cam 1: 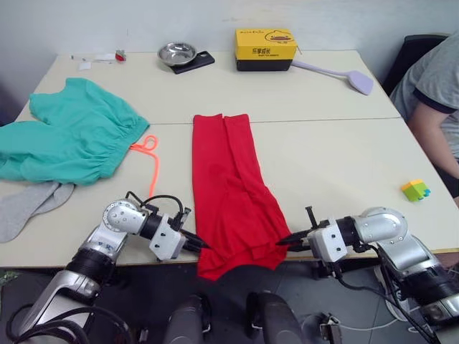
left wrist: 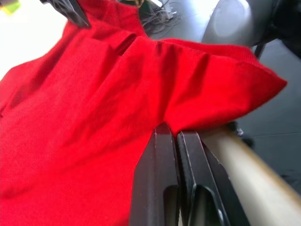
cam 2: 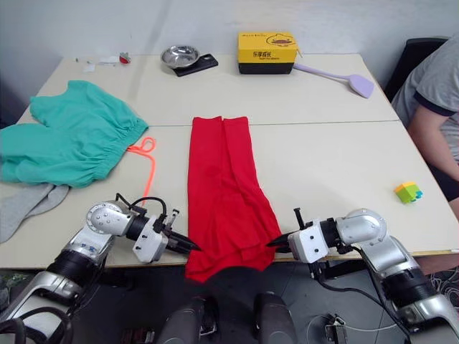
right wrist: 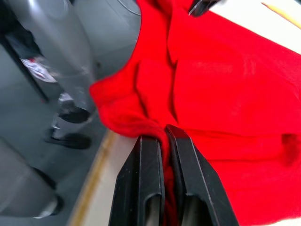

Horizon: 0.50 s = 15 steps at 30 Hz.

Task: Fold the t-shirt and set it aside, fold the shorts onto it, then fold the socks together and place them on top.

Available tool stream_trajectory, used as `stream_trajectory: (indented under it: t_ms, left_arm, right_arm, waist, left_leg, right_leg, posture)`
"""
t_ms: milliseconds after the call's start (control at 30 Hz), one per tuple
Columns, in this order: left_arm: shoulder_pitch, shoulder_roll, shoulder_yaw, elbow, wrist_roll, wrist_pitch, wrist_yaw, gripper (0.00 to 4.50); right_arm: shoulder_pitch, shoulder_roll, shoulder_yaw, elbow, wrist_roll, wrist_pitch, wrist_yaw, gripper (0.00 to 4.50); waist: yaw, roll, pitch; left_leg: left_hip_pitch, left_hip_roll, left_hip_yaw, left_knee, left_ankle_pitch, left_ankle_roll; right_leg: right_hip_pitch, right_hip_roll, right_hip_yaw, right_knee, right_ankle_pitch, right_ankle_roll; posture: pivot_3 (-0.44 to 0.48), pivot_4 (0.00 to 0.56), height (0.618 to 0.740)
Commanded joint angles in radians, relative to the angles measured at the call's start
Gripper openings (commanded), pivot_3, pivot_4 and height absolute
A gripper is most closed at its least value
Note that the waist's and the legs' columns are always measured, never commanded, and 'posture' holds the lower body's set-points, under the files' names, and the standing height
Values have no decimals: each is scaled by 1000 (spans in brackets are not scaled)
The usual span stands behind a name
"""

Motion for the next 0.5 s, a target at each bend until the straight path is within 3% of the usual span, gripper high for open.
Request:
stream_trajectory:
  t_ms: [33,333,500]
  left_arm:
    - [102,74,44,-158,-77,137,-9,22]
    - [296,208,172,-395,-212,454,2,22]
    - [333,311,265,-505,-374,817,22,22]
  right_arm:
    - [67,-67,-39,-174,59,158,1,0]
    - [158,-132,-70,-301,109,350,25,0]
    - [87,-147,-99,-379,267,591,42,0]
  waist:
    - [2,0,0]
    - [11,2,2]
    - [8,3,2]
  left_leg:
    - [0,0,0,0,-1,1]
    - [-2,-1,-1,-2,-5,-2]
    - [-2,-1,-1,-8,-3,-3]
  right_leg:
    - [0,0,0,0,0,0]
    - [0,-1,-1,-4,-1,-1]
    - [-2,-1,-1,-7,-1,-1]
  posture:
    - [0,150,740]
    - [0,150,740]
    - [0,150,740]
